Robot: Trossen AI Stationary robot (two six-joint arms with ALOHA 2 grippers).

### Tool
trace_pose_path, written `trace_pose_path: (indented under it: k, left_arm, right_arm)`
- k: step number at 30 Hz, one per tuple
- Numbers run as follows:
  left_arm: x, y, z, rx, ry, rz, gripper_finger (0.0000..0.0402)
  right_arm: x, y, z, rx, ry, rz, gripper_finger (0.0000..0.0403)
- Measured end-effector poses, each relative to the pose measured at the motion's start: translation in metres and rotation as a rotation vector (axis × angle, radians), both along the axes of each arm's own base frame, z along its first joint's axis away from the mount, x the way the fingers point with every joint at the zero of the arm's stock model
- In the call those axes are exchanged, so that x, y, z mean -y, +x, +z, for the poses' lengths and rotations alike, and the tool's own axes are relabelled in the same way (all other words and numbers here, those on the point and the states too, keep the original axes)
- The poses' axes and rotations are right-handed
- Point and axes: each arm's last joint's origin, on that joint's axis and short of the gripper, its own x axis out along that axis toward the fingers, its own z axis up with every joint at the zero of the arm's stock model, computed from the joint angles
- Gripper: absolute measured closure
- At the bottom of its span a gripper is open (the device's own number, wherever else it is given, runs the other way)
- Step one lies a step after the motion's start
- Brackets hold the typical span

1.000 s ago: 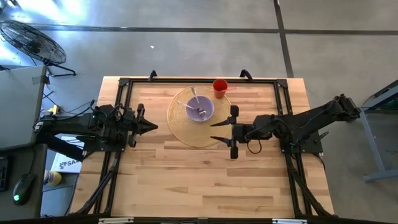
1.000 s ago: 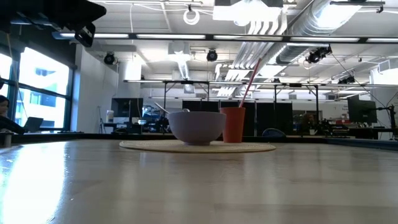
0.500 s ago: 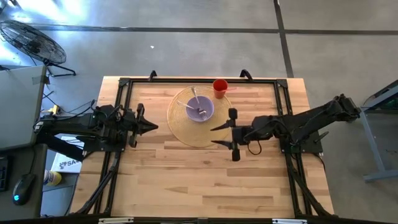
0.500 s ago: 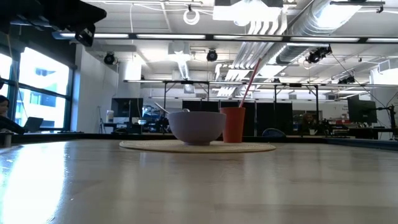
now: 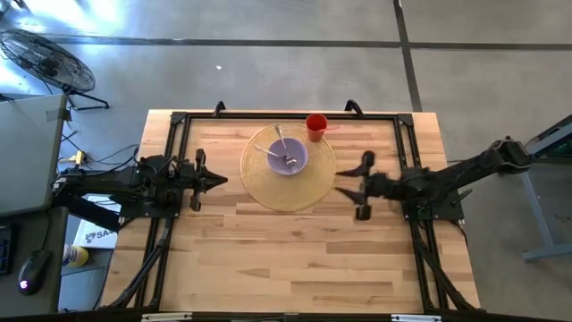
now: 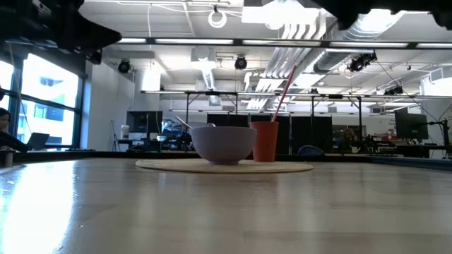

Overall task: Pick & Place Utensil
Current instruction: Return to Home Position

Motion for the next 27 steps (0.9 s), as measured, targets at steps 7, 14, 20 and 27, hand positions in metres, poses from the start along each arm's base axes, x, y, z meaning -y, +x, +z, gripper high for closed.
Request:
trace_pose_path:
  k: [7, 14, 20, 27]
  left_arm:
    - [-0.001, -0.001, -0.004, -0.011, -0.001, 0.024, 0.0394]
    - [0.000, -0.001, 0.000, 0.005, 0.001, 0.012, 0.0394]
    - [-0.001, -0.001, -0.006, -0.018, 0.124, 0.025, 0.0394]
    - [-0.001, -0.006, -0.022, 0.001, 0.112, 0.031, 0.0394]
  right_arm:
    - [0.014, -0.054, -0.025, 0.117, 0.087, 0.026, 0.0221]
    - [0.018, -0.078, -0.051, 0.180, 0.080, 0.114, 0.0222]
    - [0.020, -0.087, -0.056, 0.185, 0.082, 0.122, 0.0222]
    - [0.023, -0.093, -0.067, 0.069, 0.126, 0.086, 0.0222]
